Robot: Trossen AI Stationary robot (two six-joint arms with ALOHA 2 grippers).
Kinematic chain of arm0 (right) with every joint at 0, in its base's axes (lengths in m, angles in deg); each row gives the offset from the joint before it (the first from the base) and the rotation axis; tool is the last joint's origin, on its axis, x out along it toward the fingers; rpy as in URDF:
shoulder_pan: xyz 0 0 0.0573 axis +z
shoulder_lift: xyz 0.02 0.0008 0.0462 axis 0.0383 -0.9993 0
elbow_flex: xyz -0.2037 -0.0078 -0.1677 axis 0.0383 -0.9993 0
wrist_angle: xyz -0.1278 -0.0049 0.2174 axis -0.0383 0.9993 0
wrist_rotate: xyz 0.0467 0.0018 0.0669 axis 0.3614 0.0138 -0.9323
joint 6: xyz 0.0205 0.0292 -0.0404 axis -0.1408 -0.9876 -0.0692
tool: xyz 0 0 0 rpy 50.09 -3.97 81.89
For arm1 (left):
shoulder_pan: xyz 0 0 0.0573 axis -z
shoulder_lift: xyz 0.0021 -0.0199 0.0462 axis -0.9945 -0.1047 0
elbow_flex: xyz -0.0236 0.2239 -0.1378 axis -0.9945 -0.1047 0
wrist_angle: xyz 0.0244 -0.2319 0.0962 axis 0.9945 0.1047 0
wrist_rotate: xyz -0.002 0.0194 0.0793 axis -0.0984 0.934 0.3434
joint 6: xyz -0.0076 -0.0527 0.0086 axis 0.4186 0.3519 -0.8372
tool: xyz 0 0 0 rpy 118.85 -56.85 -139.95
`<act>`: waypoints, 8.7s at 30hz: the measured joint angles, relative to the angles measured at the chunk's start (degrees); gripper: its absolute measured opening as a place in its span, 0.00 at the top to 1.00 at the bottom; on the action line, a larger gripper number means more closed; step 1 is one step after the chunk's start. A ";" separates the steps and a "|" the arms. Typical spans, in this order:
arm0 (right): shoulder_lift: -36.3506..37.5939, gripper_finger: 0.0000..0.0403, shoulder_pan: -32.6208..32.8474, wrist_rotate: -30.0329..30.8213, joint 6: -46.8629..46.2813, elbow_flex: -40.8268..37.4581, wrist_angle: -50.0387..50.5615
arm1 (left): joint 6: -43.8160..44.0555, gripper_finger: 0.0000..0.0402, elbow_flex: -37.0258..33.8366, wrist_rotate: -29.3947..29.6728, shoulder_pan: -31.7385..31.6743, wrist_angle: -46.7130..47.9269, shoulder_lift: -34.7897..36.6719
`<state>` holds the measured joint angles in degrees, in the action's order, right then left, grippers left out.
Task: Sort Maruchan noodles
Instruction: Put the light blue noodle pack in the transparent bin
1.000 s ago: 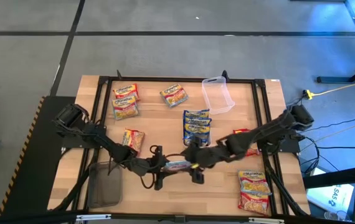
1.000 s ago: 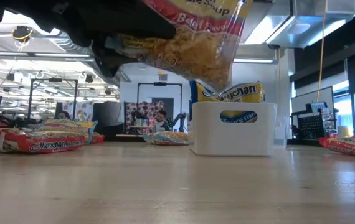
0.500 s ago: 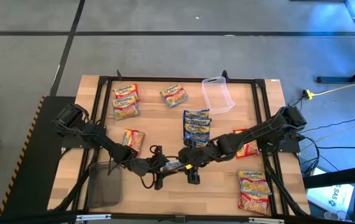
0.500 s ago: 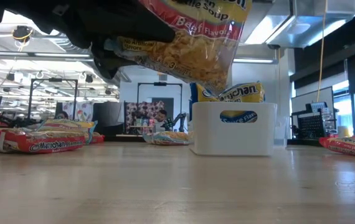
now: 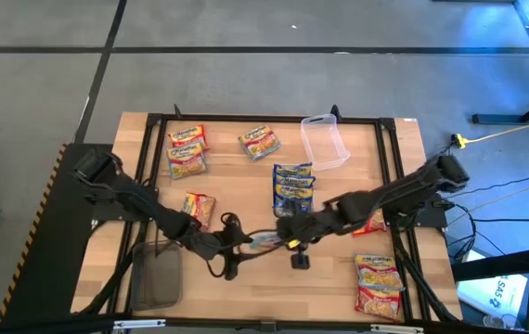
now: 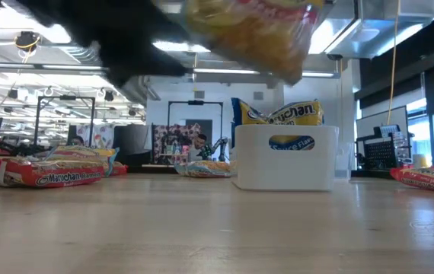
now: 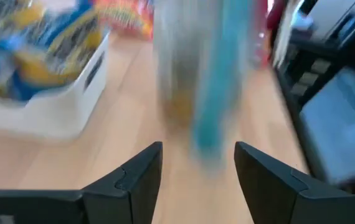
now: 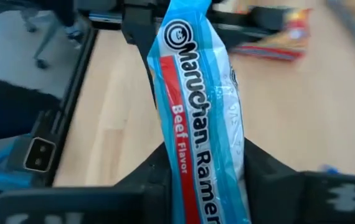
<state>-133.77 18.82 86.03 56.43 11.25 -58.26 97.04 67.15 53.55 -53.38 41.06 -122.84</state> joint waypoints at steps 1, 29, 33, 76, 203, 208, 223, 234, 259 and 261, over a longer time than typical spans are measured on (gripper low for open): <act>1.59 0.78 -0.03 1.40 0.01 0.00 1.66 | 0.95 0.52 -0.04 0.11 0.23 3.02 1.25; 19.39 0.78 -64.80 -19.37 46.02 -16.48 6.08 | -4.74 0.52 -0.12 -5.19 -9.00 15.73 2.65; 19.20 0.79 -70.16 -26.41 49.48 -21.46 -1.82 | -4.80 0.52 -0.12 -5.17 -10.04 15.71 2.65; 3.22 0.77 -75.78 -17.01 53.94 -21.77 -3.06 | 0.58 0.52 -0.10 -4.58 -8.78 15.69 2.65; 24.55 0.48 -6.78 -1.62 1.02 -44.24 -32.17 | 6.75 0.52 3.52 -27.09 -30.90 36.31 0.14; 24.55 0.48 -6.77 -4.38 -0.60 -44.24 -35.36 | 9.75 0.52 3.76 -26.94 -24.58 32.64 -2.74; 20.63 0.48 13.41 3.74 -18.24 -44.13 -43.59 | 12.88 0.52 3.55 -15.54 -3.38 15.41 -6.16; 7.97 0.48 20.56 8.47 -28.15 -40.14 -50.72 | 13.53 0.52 8.92 -8.53 3.95 2.66 -17.17; -8.10 0.15 12.89 10.74 -51.67 -36.83 -53.52 | 21.84 0.52 27.75 -2.92 12.18 34.46 -21.18; -9.32 0.15 12.18 9.57 -51.39 -36.83 -56.38 | 23.06 0.52 26.56 -2.42 12.49 34.11 -21.18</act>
<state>-143.09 31.00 95.60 5.04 -25.58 -114.64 120.09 93.71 51.13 -40.88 75.18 -144.02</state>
